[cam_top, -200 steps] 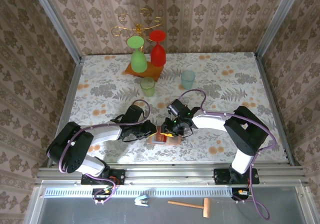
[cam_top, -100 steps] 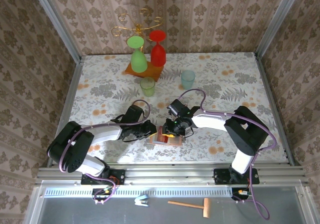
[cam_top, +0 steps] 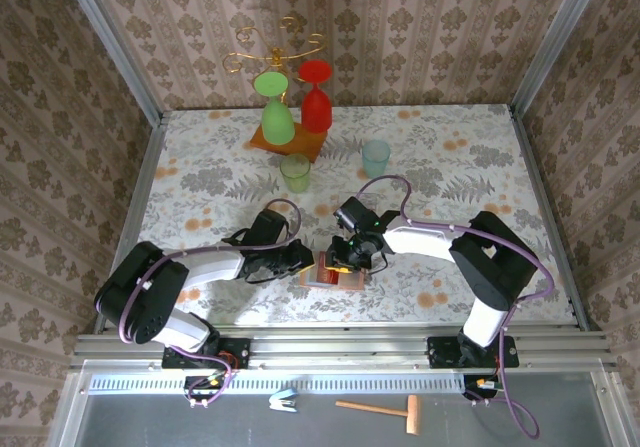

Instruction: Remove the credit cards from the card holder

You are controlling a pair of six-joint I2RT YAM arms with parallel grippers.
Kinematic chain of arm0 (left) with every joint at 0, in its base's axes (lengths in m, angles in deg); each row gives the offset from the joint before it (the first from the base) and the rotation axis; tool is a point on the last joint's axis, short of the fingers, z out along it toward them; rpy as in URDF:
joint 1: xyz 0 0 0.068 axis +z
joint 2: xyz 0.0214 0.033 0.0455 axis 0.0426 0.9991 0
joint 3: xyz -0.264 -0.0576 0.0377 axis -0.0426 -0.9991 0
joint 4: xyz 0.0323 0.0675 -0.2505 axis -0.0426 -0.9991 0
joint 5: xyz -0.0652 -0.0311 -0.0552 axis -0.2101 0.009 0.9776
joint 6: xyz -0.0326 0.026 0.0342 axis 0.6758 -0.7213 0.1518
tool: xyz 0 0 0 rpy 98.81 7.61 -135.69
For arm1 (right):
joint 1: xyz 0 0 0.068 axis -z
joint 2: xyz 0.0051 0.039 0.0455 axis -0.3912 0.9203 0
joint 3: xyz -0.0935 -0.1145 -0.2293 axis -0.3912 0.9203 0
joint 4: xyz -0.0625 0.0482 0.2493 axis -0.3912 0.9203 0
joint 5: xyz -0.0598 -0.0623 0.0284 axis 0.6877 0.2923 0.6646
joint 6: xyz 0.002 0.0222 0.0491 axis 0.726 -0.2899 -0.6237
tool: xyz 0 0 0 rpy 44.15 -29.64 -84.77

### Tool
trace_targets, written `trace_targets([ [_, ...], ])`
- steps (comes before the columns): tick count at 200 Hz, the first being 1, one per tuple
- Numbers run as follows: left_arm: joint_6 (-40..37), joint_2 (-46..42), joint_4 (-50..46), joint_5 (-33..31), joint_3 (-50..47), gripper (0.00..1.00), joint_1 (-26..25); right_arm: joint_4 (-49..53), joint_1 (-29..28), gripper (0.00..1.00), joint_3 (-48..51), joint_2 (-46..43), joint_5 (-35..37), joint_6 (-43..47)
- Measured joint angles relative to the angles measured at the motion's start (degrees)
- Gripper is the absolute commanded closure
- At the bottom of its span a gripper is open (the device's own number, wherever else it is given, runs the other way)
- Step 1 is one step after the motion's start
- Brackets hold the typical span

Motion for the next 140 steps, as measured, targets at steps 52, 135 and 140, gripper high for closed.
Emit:
trace_targets([
  [52, -0.22, -0.76, -1.73, -0.02, 0.68, 0.85, -0.04, -0.15, 0.48, 0.73, 0.02, -2.32, -0.17, -0.13],
  [135, -0.42, -1.75, -2.99, 0.37, 3.26, 0.86, -1.97, -5.53, 2.89, 0.73, 5.35, -4.57, -2.23, -1.03],
  [140, -0.42, -1.46, -3.02, 0.44, 3.26, 0.86, -1.97, -6.10, 2.97, 0.73, 5.77, -4.57, -2.45, -1.11],
])
